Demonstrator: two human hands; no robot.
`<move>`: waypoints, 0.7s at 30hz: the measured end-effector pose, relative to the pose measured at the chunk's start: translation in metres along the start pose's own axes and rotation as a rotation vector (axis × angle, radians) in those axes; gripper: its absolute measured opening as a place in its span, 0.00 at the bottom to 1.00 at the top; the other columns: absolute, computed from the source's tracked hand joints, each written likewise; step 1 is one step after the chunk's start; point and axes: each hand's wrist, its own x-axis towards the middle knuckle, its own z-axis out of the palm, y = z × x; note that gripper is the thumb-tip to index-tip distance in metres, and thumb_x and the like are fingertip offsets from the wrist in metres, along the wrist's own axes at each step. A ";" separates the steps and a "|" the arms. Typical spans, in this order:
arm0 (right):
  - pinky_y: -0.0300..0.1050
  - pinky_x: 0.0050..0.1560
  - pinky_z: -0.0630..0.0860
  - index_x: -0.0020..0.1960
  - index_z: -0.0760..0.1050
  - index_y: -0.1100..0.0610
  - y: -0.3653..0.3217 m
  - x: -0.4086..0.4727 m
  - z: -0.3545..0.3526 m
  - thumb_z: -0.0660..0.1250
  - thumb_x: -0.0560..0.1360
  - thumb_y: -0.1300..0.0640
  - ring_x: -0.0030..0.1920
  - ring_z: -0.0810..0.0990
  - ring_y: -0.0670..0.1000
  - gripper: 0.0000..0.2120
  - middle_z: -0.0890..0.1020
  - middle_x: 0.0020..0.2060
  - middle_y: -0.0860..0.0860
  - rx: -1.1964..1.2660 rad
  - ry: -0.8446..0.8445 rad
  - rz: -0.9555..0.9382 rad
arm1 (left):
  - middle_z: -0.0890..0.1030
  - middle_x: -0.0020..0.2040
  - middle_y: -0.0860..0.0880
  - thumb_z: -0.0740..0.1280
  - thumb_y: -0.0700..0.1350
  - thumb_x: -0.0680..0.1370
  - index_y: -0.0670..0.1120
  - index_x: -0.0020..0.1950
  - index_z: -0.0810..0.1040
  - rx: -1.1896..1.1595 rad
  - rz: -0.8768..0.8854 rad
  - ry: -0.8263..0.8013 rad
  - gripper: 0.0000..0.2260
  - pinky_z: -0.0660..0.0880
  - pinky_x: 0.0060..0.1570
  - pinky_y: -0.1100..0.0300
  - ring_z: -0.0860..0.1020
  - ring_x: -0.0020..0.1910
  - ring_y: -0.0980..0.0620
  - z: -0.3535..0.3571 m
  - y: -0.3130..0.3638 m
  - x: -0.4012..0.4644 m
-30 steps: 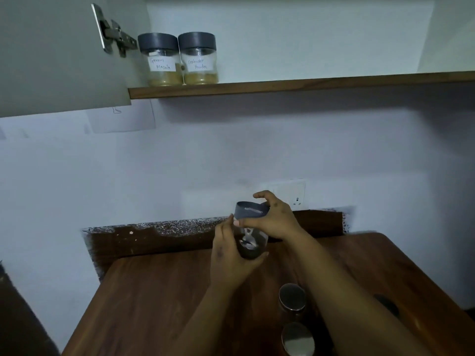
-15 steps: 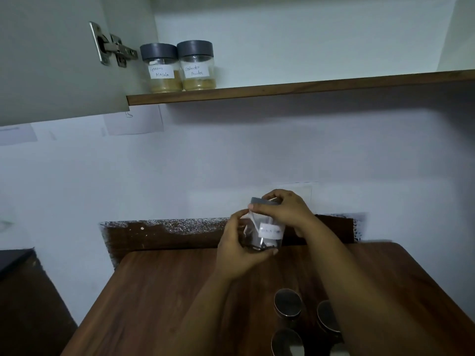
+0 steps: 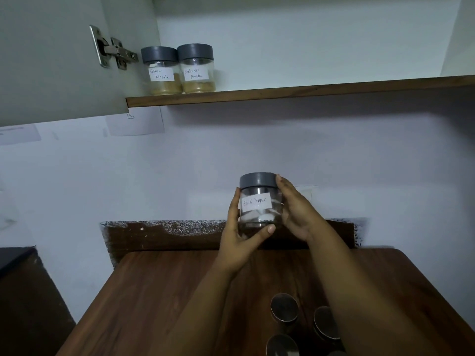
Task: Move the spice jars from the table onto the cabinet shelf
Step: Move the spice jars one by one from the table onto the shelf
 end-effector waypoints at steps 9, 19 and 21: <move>0.62 0.60 0.76 0.70 0.71 0.52 -0.001 0.004 -0.003 0.65 0.72 0.34 0.61 0.79 0.62 0.33 0.79 0.62 0.60 0.108 -0.034 0.034 | 0.77 0.64 0.51 0.71 0.43 0.74 0.64 0.75 0.60 -0.037 -0.044 -0.057 0.35 0.77 0.54 0.61 0.79 0.60 0.54 -0.006 0.008 0.011; 0.56 0.59 0.78 0.74 0.53 0.32 -0.022 -0.012 0.007 0.81 0.61 0.57 0.64 0.77 0.58 0.54 0.72 0.68 0.56 -0.207 -0.222 -0.101 | 0.72 0.68 0.56 0.70 0.48 0.76 0.66 0.74 0.58 0.166 0.067 -0.046 0.32 0.77 0.49 0.68 0.76 0.61 0.63 -0.019 0.039 0.023; 0.55 0.54 0.80 0.73 0.54 0.31 -0.041 -0.015 0.012 0.80 0.60 0.64 0.63 0.78 0.59 0.55 0.71 0.68 0.56 -0.217 -0.233 -0.185 | 0.70 0.69 0.61 0.69 0.47 0.77 0.67 0.73 0.59 0.179 0.121 -0.104 0.31 0.76 0.53 0.67 0.73 0.64 0.63 -0.025 0.057 0.031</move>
